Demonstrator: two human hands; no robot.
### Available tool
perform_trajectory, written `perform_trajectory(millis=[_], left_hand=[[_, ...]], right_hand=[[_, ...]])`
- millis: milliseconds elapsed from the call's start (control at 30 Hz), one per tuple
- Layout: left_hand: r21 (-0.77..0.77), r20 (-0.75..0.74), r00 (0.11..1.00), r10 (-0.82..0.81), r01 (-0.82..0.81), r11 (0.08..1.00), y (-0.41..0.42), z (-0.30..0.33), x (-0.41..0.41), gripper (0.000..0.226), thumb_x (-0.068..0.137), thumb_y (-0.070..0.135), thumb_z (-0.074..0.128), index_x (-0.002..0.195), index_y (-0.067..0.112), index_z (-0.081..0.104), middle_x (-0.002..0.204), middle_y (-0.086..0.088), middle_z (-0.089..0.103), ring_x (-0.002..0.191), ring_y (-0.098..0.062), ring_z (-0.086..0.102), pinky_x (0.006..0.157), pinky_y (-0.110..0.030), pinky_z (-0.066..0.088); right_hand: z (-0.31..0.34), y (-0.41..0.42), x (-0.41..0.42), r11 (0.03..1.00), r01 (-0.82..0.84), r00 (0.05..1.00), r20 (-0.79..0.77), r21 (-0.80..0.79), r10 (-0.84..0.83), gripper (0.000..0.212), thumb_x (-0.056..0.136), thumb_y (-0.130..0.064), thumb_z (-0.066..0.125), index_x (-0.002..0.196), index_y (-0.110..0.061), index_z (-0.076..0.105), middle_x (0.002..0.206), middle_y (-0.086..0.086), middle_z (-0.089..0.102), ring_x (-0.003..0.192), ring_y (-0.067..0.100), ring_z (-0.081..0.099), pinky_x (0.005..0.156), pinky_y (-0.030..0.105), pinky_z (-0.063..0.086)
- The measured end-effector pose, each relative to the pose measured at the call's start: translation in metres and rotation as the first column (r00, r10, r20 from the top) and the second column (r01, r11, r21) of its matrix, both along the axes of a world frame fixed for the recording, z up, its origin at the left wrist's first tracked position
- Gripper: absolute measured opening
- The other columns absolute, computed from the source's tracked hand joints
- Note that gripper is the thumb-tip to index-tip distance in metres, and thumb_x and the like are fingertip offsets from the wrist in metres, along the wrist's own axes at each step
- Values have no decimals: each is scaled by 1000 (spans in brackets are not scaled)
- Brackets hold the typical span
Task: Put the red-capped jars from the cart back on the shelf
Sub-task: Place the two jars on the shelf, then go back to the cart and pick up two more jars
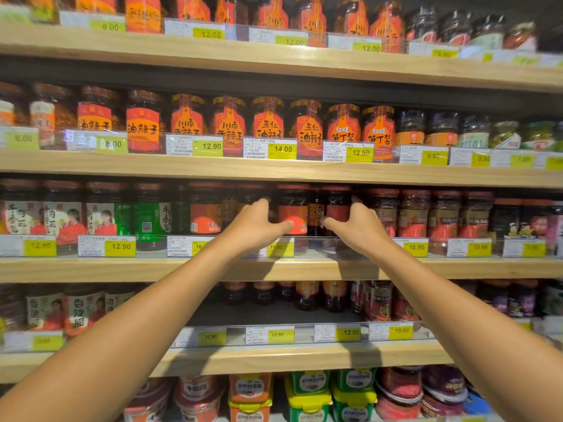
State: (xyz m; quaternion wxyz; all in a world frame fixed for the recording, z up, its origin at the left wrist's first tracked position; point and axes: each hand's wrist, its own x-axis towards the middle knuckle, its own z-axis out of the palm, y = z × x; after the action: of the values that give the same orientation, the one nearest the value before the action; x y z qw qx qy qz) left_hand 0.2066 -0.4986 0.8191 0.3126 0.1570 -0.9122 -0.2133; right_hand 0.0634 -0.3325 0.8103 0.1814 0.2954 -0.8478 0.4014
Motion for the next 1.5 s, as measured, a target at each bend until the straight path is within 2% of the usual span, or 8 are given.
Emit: perform_trajectory(millis=[100,167,333,600,867,1067,1300,1500], left_hand=[[-37,-77,997,-21,18,999,3,-5,24,76,86,53,66,148,18,39,138,4,57,122,-18,57,104,-42,46],[-79,-169,981,-100,88,993,5,-15,40,65,88,48,67,143,22,46,133,8,60,116,-11,60,103,-41,48],[-280,-203,920,-334,272,921,23,-50,63,44,91,39,64,134,33,55,129,20,60,120,3,54,103,-33,46],[-397,3,874,-486,447,802,37,-116,50,47,91,44,58,136,28,53,137,11,55,128,-11,51,106,-40,43],[-483,181,752,-634,629,609,78,-189,17,63,92,58,46,141,19,50,144,-2,50,135,-22,45,112,-41,38],[-447,299,668,-681,729,519,124,-239,-5,70,92,68,32,150,28,40,156,3,37,146,-22,28,122,-41,21],[-314,434,527,-731,849,426,193,-297,-14,76,90,76,17,154,36,28,164,8,18,152,-23,9,123,-49,9],[-258,500,434,-749,901,350,264,-337,-17,76,90,77,14,154,37,27,163,7,22,152,-20,7,124,-46,-4]], right_hand=[[-1,14,11,998,-66,995,-76,-20,65,83,86,-52,69,145,-3,38,133,11,58,124,30,54,94,40,48],[-7,25,20,991,-121,984,-138,-54,113,86,86,-50,69,152,-9,33,150,8,46,136,25,46,108,40,42],[-36,50,41,973,-222,935,-297,-69,193,63,89,-44,68,145,-24,46,145,-8,51,129,8,50,107,35,43],[-103,104,63,979,-157,896,-398,133,198,50,94,-37,65,140,-23,51,142,-8,53,131,12,51,106,39,45],[-182,176,88,920,54,967,-251,388,49,57,96,-50,57,146,-26,43,148,-6,47,138,11,41,112,29,38],[-232,234,122,831,160,983,-159,533,-87,64,96,-56,53,151,-26,38,155,-8,36,143,9,30,113,18,19],[-283,314,165,758,235,960,-23,608,-279,70,96,-66,43,155,-31,28,162,-10,23,151,14,13,122,35,12],[-325,386,186,746,276,904,99,606,-415,73,95,-71,28,154,-29,31,162,-7,26,151,19,15,124,43,13]])
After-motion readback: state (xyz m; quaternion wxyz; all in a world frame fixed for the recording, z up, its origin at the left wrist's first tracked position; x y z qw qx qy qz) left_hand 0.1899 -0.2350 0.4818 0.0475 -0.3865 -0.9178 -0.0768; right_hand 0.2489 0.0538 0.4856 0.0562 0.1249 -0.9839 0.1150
